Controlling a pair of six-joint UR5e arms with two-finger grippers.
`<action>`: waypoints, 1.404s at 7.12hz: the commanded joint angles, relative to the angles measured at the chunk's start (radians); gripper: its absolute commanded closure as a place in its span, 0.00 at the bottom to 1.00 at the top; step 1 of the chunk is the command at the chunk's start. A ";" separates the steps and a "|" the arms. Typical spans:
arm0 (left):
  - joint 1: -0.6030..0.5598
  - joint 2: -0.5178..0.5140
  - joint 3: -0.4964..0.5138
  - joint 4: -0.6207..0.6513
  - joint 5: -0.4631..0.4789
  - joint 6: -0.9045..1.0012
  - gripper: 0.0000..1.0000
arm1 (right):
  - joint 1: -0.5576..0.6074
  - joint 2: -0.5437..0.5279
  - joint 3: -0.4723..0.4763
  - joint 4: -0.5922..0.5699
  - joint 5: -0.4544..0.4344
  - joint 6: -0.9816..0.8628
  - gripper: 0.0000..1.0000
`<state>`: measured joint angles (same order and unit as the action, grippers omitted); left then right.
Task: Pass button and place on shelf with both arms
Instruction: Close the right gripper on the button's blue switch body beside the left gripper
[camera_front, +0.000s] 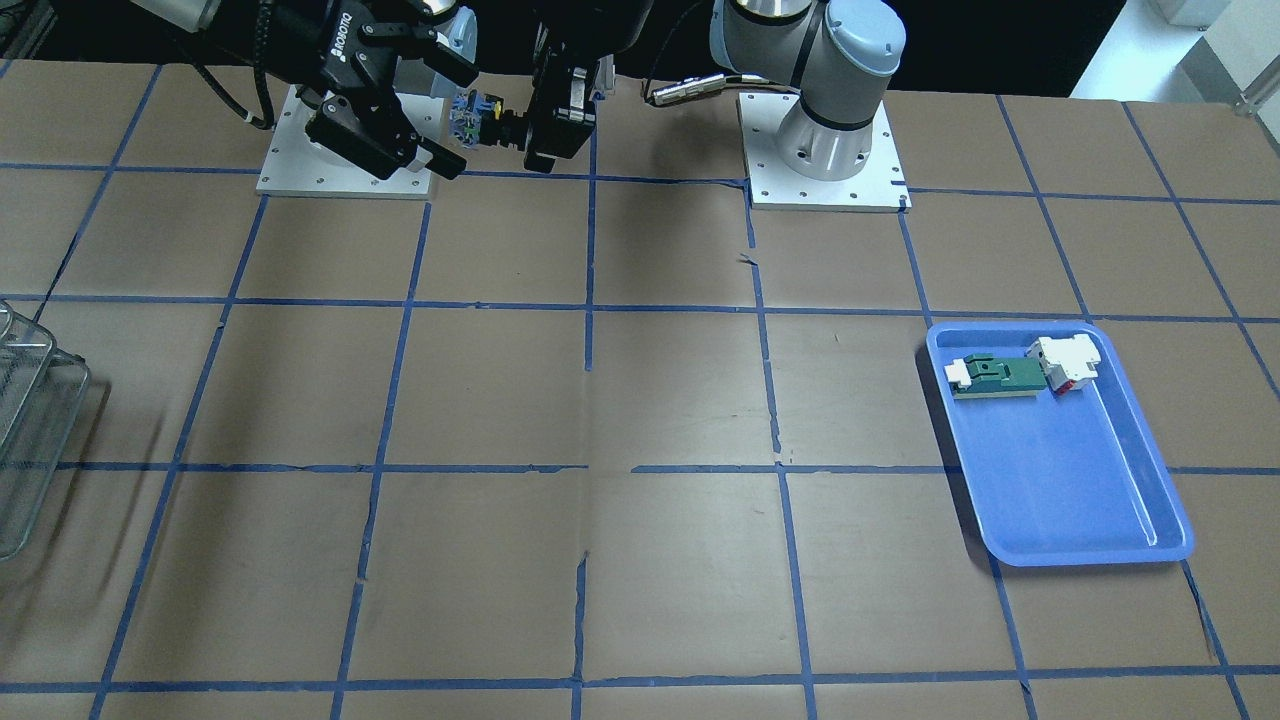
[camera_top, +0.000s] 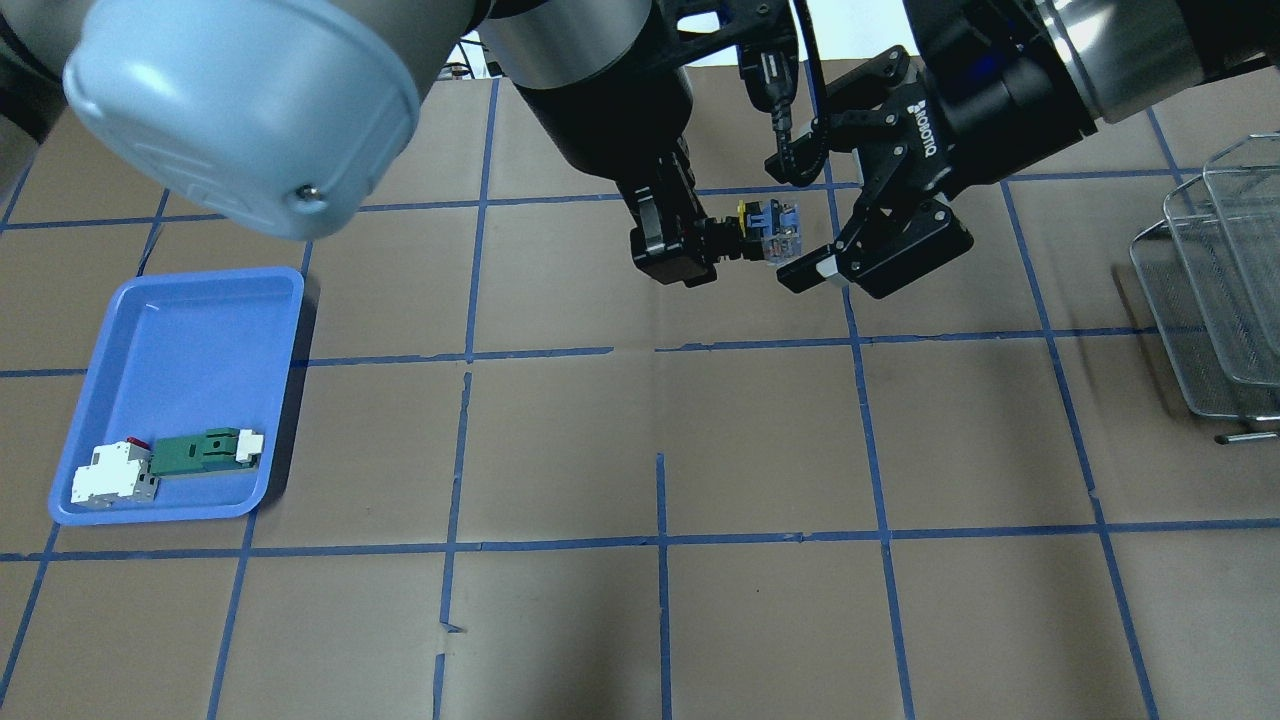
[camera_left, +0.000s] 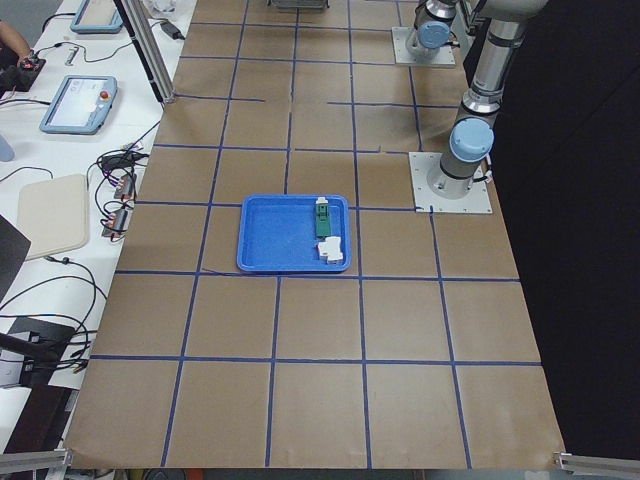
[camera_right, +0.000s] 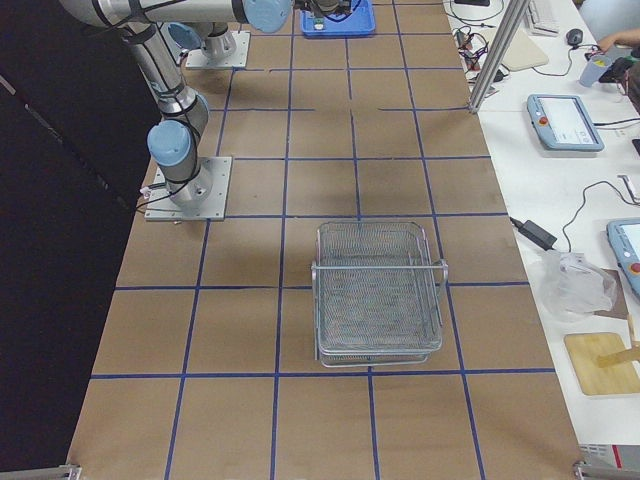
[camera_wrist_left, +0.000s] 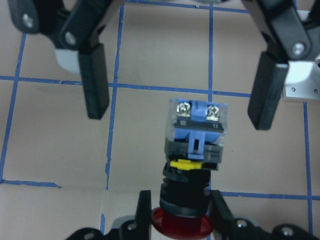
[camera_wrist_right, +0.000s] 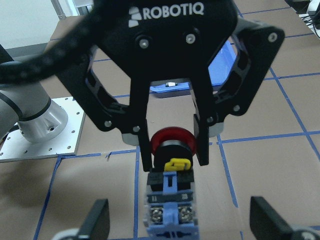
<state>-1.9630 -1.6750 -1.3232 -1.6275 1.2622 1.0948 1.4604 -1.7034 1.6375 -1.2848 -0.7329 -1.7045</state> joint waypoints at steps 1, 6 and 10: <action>0.000 0.009 -0.004 0.000 -0.001 0.000 1.00 | 0.002 -0.007 0.005 0.005 0.000 0.002 0.00; 0.000 0.017 -0.007 0.001 0.000 0.000 1.00 | 0.002 -0.032 0.005 -0.004 0.004 -0.017 0.65; 0.003 0.037 -0.005 0.001 0.019 0.004 0.00 | 0.002 -0.030 0.005 -0.005 0.004 -0.050 0.78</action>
<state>-1.9620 -1.6442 -1.3288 -1.6271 1.2790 1.0978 1.4620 -1.7336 1.6427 -1.2896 -0.7297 -1.7523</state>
